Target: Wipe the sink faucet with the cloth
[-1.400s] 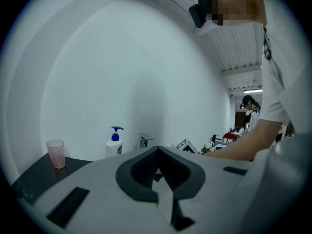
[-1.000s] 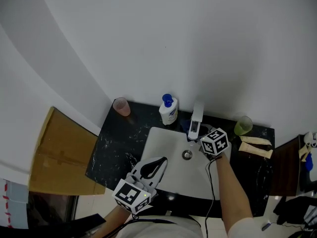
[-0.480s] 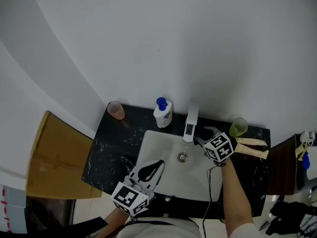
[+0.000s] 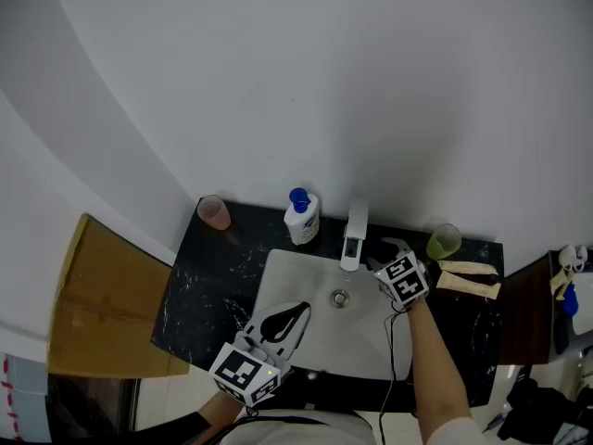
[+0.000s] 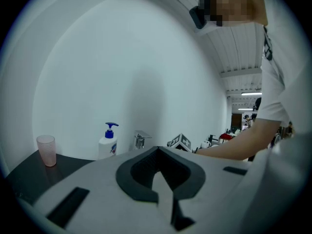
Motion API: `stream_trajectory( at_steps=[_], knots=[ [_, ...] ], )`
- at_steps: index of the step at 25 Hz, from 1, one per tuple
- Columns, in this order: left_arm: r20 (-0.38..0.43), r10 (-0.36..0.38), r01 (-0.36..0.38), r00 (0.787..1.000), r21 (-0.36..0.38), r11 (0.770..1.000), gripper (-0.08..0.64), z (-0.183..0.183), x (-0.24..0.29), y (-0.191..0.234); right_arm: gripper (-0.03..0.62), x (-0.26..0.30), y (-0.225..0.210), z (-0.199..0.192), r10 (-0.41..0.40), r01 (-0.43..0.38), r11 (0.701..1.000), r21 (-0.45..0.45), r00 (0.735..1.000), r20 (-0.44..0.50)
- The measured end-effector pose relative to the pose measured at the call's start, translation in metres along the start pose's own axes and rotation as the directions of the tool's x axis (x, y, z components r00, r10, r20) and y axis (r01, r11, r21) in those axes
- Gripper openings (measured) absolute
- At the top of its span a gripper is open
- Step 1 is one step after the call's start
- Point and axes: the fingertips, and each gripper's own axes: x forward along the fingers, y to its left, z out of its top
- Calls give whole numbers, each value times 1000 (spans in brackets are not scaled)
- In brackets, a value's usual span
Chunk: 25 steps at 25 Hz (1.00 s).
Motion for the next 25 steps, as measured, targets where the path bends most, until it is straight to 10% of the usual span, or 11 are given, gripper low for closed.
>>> stream_trajectory(
  at_steps=[10, 18, 25],
  knots=[
    [8, -4, 4, 1000, -13, 1000, 2, -2, 2, 5, 121, 8, 47, 27, 162, -158, 983, -94, 986, 41],
    [17, 12, -11, 1000, -21, 1000, 2, -3, -6, 20, 121, -6, 1, -7, -27, 23, 995, 99, 999, 37],
    [14, -2, 2, 1000, -26, 1000, 2, -1, -6, 23, 121, -2, 41, 17, 97, -96, 995, -20, 993, 63]
  ],
)
